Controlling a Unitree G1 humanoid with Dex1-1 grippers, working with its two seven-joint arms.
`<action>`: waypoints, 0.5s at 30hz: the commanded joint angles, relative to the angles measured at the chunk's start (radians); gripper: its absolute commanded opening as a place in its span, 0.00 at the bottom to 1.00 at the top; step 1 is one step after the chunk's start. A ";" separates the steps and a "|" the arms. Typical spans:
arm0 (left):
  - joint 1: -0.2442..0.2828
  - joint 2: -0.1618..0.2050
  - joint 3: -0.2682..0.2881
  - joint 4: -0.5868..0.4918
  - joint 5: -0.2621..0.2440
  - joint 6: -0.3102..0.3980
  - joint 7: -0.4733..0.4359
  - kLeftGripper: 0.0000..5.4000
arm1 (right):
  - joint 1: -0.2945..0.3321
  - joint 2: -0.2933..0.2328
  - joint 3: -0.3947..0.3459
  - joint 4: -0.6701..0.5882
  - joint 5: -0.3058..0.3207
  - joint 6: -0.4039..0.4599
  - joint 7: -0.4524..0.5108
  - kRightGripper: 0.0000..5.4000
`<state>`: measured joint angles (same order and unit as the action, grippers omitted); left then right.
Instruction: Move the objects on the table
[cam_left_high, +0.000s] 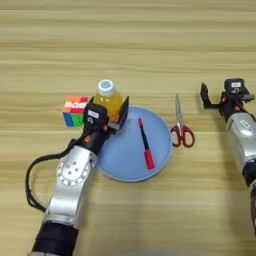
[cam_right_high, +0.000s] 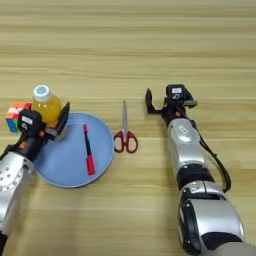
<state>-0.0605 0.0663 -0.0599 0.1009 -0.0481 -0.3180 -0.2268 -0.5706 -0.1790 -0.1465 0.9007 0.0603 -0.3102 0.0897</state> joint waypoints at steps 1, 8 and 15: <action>-0.036 0.009 0.033 -0.089 -0.022 0.007 0.018 0.62 | -0.016 -0.002 0.002 0.010 -0.006 -0.004 -0.003 1.00; -0.067 0.036 0.113 -0.149 -0.029 0.027 0.055 0.62 | -0.016 -0.003 0.003 0.012 -0.006 -0.006 -0.001 1.00; -0.127 0.114 0.247 -0.079 0.053 0.020 0.189 0.62 | -0.013 -0.003 0.004 0.008 -0.007 -0.006 0.001 1.00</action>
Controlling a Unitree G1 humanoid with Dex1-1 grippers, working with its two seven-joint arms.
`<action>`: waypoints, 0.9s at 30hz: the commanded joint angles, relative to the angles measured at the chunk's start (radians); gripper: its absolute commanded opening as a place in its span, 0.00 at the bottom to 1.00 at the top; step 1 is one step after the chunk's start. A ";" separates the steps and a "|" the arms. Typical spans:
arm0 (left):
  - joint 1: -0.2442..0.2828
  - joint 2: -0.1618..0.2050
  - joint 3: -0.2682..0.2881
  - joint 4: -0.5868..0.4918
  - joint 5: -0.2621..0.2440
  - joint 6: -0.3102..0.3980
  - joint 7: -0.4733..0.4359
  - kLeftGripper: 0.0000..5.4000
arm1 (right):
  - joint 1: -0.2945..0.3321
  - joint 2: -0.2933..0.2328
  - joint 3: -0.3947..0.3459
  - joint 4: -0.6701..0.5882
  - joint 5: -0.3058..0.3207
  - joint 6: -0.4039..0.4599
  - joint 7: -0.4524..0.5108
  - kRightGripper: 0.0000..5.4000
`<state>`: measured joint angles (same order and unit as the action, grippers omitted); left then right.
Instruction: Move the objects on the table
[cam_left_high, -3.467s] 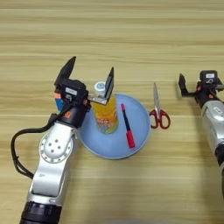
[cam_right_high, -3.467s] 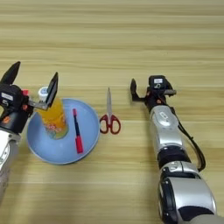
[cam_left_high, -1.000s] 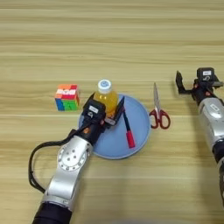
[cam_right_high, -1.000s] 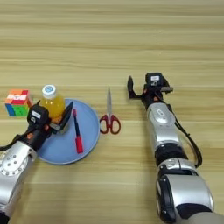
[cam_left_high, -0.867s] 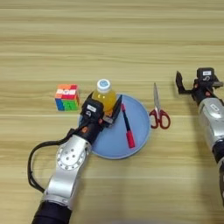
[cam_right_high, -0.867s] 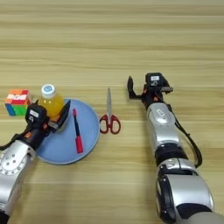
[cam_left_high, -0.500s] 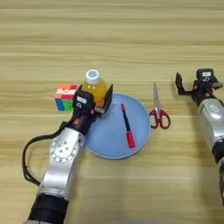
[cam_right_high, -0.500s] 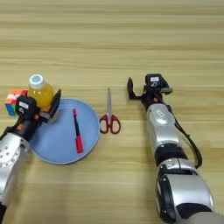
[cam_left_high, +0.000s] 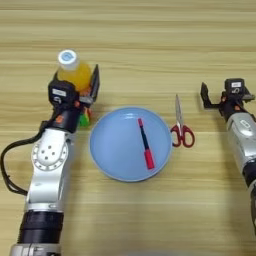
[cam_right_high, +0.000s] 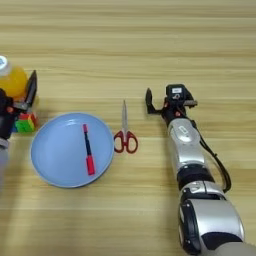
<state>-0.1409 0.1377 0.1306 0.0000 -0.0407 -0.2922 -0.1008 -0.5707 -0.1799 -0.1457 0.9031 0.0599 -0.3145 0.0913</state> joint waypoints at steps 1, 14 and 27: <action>-0.051 0.048 0.065 0.030 0.053 -0.005 0.076 0.62 | -0.013 -0.002 0.004 0.005 -0.006 -0.002 0.000 1.00; -0.134 0.095 0.120 0.359 0.063 -0.008 0.161 0.62 | -0.001 -0.006 0.004 -0.011 -0.004 0.000 0.005 1.00; -0.191 0.097 0.096 0.574 0.024 -0.032 0.084 0.62 | 0.002 -0.001 0.007 -0.022 -0.004 0.001 0.004 1.00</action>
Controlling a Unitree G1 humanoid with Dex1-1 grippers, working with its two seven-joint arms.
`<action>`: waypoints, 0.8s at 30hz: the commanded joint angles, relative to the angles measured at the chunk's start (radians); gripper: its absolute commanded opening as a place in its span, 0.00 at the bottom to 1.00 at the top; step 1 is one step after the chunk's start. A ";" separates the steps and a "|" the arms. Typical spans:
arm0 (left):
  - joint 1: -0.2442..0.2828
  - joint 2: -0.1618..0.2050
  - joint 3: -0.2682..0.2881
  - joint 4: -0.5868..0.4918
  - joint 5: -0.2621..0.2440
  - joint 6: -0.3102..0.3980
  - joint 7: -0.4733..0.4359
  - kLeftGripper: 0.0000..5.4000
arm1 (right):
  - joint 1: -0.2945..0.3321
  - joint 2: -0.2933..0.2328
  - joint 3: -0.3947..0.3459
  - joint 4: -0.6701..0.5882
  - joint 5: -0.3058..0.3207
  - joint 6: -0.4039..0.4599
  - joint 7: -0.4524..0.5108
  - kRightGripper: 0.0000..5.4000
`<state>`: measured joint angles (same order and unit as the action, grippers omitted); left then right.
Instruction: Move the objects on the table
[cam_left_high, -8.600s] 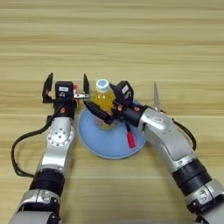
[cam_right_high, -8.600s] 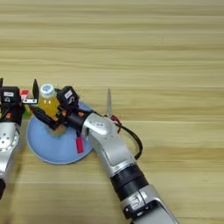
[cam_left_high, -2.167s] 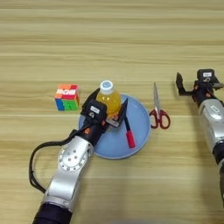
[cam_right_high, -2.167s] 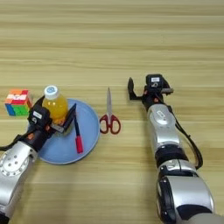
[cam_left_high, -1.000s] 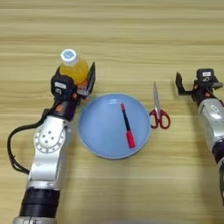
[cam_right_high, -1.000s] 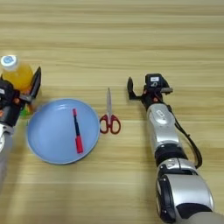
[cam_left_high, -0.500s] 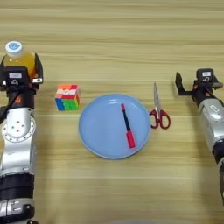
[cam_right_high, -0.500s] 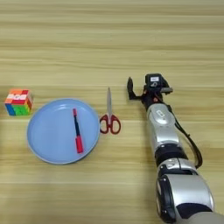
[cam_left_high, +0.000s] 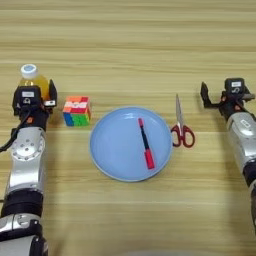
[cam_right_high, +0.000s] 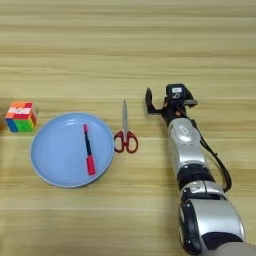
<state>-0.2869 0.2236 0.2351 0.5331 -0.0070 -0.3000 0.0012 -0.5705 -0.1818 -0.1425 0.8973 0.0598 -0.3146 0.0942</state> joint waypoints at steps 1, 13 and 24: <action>-0.048 0.014 -0.010 0.055 -0.010 -0.024 -0.021 0.62 | 0.002 0.001 0.004 -0.017 -0.004 0.001 0.001 1.00; -0.049 -0.003 -0.025 0.073 -0.005 -0.055 -0.022 0.62 | 0.002 0.002 0.005 -0.018 -0.004 0.000 0.003 1.00; -0.050 -0.024 -0.059 0.067 0.001 -0.067 -0.026 0.62 | 0.001 0.002 0.009 -0.015 -0.004 0.002 0.008 1.00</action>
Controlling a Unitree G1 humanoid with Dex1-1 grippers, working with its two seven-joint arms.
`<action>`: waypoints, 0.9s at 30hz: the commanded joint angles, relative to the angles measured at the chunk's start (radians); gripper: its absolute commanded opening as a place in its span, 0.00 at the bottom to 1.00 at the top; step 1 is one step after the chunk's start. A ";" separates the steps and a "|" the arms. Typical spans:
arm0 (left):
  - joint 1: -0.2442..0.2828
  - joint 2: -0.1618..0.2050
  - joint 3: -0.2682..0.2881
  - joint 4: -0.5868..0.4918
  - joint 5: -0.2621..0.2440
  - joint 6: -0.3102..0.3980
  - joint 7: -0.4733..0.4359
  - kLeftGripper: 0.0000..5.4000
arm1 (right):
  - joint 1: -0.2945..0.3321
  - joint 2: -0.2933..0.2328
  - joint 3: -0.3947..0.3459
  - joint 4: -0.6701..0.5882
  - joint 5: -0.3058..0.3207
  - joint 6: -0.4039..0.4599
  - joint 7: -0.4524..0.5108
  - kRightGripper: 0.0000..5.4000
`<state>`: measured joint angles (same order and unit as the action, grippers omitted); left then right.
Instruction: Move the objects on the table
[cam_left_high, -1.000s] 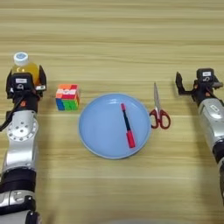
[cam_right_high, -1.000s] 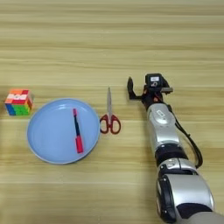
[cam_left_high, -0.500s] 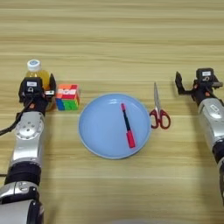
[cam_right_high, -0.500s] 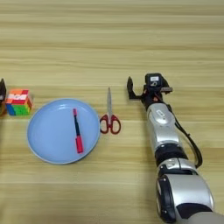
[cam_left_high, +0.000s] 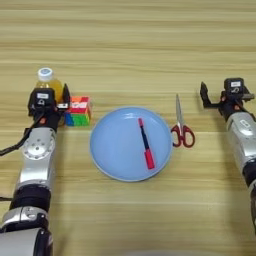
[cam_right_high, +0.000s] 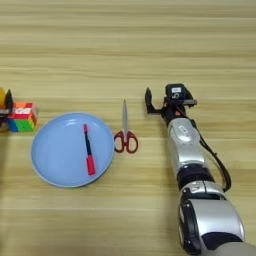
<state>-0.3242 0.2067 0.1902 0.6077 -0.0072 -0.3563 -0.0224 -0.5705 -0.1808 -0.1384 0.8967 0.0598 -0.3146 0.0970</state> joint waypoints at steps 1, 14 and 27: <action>-0.012 -0.008 -0.014 -0.008 -0.001 -0.011 -0.002 0.62 | 0.001 0.001 0.005 -0.015 -0.004 0.003 0.006 1.00; -0.015 -0.015 -0.023 -0.008 -0.003 -0.010 -0.003 0.62 | 0.000 0.000 0.009 -0.011 -0.001 0.003 0.008 1.00; -0.020 -0.001 -0.019 0.004 0.009 0.000 0.033 0.87 | 0.000 -0.001 0.011 -0.009 -0.001 0.003 0.010 1.00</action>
<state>-0.3280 0.1977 0.1727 0.6060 -0.0056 -0.3593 -0.0007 -0.5705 -0.1807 -0.1273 0.8968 0.0607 -0.3146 0.1000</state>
